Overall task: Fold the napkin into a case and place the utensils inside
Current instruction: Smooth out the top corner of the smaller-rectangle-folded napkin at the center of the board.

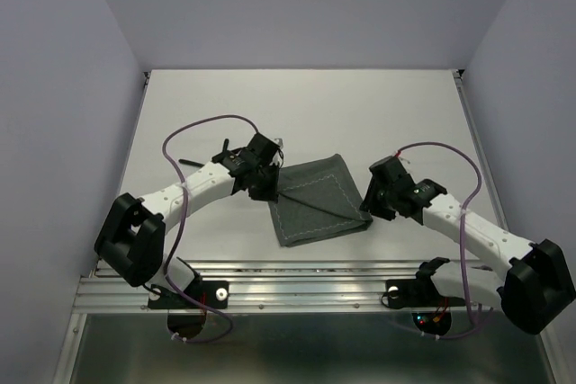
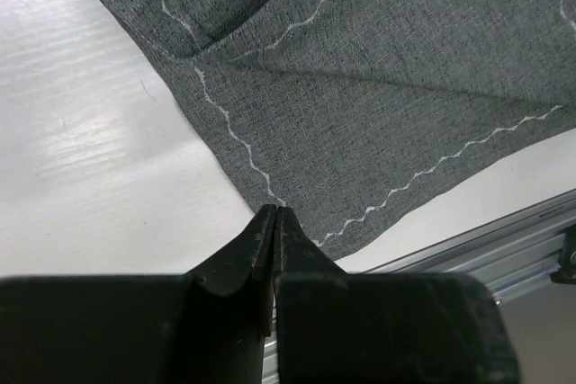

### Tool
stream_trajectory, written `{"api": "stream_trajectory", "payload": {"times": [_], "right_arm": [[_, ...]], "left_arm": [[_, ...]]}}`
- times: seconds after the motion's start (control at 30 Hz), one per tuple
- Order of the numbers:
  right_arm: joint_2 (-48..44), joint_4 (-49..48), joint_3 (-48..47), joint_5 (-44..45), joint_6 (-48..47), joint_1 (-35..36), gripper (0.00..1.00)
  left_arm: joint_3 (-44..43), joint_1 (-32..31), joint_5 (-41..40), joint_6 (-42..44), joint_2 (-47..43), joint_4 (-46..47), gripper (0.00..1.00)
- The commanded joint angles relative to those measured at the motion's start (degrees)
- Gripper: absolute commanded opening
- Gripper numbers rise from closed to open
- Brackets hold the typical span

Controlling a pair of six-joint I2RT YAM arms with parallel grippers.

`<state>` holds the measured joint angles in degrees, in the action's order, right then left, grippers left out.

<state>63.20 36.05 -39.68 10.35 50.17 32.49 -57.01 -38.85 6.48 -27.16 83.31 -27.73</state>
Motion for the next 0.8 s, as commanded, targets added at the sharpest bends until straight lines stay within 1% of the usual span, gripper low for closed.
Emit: {"api": "stream_trajectory", "payload": {"times": [0.0,0.07,0.23,0.3,0.37,0.53,0.63,0.67,0.77], "right_arm": [[1.5,0.7,-2.2,1.3,-1.2,2.2,0.42],[1.9,1.4,-2.9,2.3,-0.1,4.6,0.42],[2.9,3.2,-3.3,5.6,1.4,7.0,0.41],[3.0,3.5,-3.6,6.5,1.2,7.0,0.4],[3.0,4.0,-4.6,8.2,0.9,7.0,0.4],[4.3,5.0,-7.4,11.1,0.8,7.0,0.38],[5.5,4.7,-8.3,10.9,0.2,7.0,0.36],[5.9,4.0,-8.2,10.9,-0.3,7.0,0.34],[7.9,3.1,-7.5,11.4,-1.0,7.0,0.34]], "left_arm": [[2.1,-1.5,2.1,-2.1,-1.9,1.7,0.11],[2.3,-1.6,2.3,-2.5,-1.7,2.3,0.1],[2.4,-2.7,2.4,-2.9,0.1,3.5,0.1],[2.9,-3.4,2.5,-3.2,1.1,4.1,0.1],[5.1,-4.0,3.8,-3.8,2.7,6.2,0.09],[7.7,-4.1,3.9,-5.3,5.5,10.4,0.04],[8.2,-4.1,3.5,-5.5,7.5,12.1,0.04],[8.2,-4.2,3.5,-5.5,8.2,12.2,0.03],[8.4,-4.2,3.2,-5.3,10.0,13.0,0.03]]}}
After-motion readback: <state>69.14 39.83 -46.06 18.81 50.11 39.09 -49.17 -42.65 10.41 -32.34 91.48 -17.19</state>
